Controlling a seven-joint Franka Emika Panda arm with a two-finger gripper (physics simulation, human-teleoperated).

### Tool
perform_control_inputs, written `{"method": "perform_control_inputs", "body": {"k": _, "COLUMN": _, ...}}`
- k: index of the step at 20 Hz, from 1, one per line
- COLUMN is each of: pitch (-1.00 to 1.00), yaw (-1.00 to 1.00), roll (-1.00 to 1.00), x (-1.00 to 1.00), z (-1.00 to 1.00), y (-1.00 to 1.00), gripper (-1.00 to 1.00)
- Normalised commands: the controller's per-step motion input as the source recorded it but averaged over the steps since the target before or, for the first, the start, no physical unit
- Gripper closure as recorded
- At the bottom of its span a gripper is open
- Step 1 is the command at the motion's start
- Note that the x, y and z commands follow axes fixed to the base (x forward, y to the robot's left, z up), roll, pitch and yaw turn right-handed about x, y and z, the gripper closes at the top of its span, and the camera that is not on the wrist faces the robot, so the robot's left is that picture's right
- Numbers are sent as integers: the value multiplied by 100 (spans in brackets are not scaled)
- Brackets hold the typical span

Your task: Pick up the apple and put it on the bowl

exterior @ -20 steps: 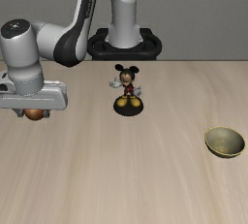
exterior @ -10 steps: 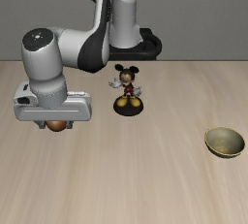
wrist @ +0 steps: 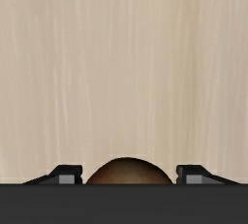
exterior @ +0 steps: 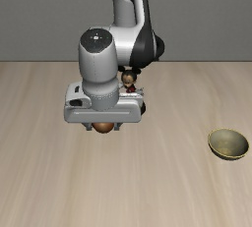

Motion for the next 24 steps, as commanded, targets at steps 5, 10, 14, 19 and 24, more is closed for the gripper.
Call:
{"method": "perform_control_inputs", "body": {"k": 5, "pitch": 0, "yaw": 0, "roll": 0, "x": 0, "z": 0, "y": 100, "gripper": 100}}
{"method": "perform_control_inputs", "body": {"k": 10, "pitch": 0, "yaw": 0, "roll": 0, "x": 0, "z": 0, "y": 100, "gripper": 100}}
{"method": "perform_control_inputs", "body": {"k": 14, "pitch": 0, "yaw": 0, "roll": 0, "x": 0, "z": 0, "y": 100, "gripper": 100}}
{"method": "perform_control_inputs", "body": {"k": 19, "pitch": 0, "yaw": 0, "roll": 0, "x": 0, "z": 0, "y": 100, "gripper": 100}}
{"method": "perform_control_inputs", "body": {"k": 24, "pitch": 0, "yaw": 0, "roll": 0, "x": 0, "z": 0, "y": 100, "gripper": 100}}
